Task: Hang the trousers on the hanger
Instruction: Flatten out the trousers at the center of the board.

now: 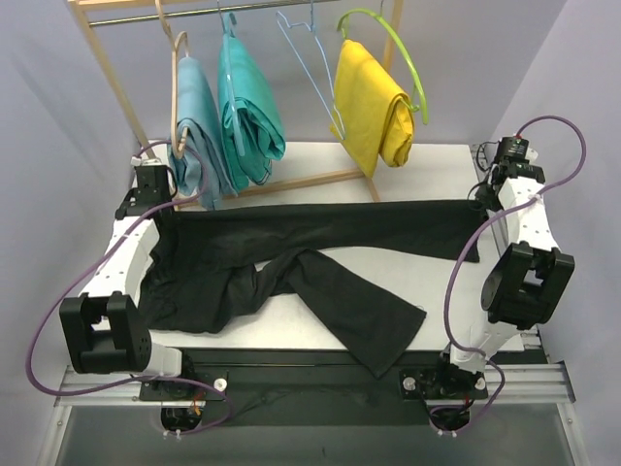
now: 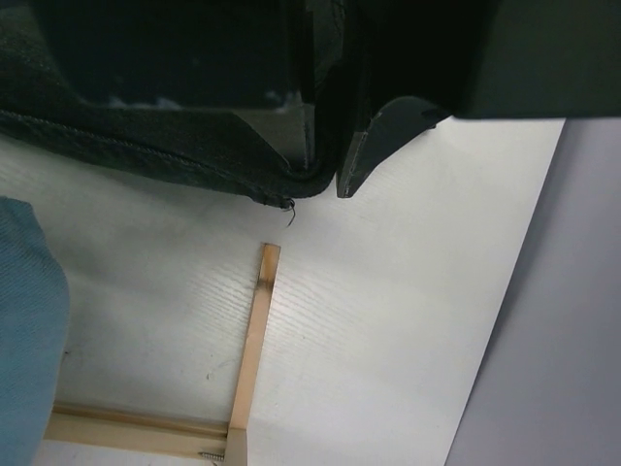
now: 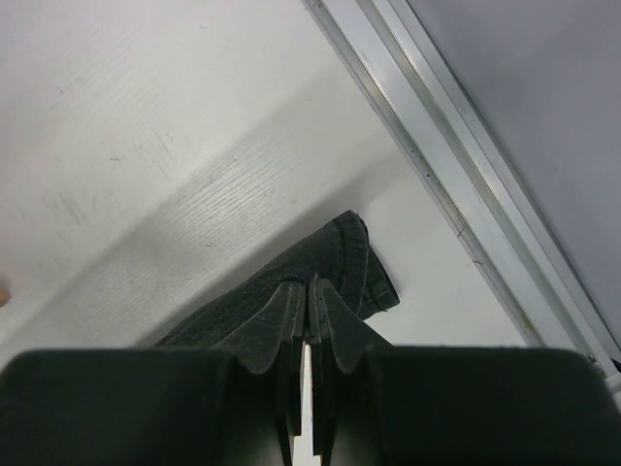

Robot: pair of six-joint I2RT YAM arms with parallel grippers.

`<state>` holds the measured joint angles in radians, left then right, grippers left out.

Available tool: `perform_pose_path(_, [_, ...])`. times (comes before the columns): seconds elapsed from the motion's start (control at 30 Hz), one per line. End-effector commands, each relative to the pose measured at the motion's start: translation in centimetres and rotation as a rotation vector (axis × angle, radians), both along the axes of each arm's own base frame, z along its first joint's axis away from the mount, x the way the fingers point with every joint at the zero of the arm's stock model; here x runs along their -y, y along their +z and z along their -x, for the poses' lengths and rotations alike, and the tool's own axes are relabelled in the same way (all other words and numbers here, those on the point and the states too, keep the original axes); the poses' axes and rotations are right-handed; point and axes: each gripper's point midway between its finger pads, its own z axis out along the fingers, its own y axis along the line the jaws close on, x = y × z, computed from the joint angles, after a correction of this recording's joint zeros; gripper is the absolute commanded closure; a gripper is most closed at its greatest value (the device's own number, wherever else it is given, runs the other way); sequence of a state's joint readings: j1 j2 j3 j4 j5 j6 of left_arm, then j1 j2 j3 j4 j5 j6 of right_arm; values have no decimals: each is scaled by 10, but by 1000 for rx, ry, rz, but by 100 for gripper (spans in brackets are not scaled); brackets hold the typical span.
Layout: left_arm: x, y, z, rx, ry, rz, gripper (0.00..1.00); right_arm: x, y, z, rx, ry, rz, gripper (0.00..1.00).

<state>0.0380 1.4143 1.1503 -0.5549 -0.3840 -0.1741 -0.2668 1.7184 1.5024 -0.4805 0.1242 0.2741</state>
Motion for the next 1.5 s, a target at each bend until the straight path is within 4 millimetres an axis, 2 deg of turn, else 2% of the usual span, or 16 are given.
perform_pose_path(0.0, [-17,34,-30,116,34,-74,100,28,24,-11,19,-49,90,100])
perform_pose_path(0.17, [-18,22,-37,79,51,-62,100,30,31,-38,56,-50,68,100])
perform_pose_path(0.23, [-18,23,-36,92,66,-50,62,29,27,-46,52,-52,47,98])
perform_pose_path(0.27, [-17,22,-34,93,69,-45,45,28,28,-48,56,-49,39,69])
perform_pose_path(0.33, [-16,28,-27,115,81,-31,22,20,30,-54,71,-33,8,38])
perform_pose_path(0.37, [-14,23,-21,101,79,-22,19,17,34,-52,83,-26,-2,25])
perform_pose_path(0.5, [-9,23,11,99,89,5,7,-7,42,-35,104,-8,-38,19])
perform_pose_path(0.53, [-9,21,19,96,100,9,4,-19,26,-24,70,1,-67,19])
perform_pose_path(0.57, [-9,19,28,92,118,16,3,-26,36,-16,98,4,-76,19])
perform_pose_path(0.63, [-7,15,49,93,130,30,3,-44,15,5,52,25,-119,19])
perform_pose_path(0.7, [1,9,66,90,143,85,3,-65,16,26,59,63,-149,19])
perform_pose_path(0.73, [5,-2,74,69,145,112,3,-82,-8,46,3,93,-212,19])
perform_pose_path(0.8, [22,-11,86,69,141,212,3,-102,-11,68,9,113,-274,19])
perform_pose_path(0.97, [44,-57,116,24,191,358,2,-145,-72,158,-131,83,-471,24])
perform_pose_path(1.2, [56,-80,117,41,230,446,3,-147,-126,248,-364,-106,-471,28])
perform_pose_path(1.47, [62,-125,129,-60,307,492,3,-152,-138,267,-402,-194,-420,28])
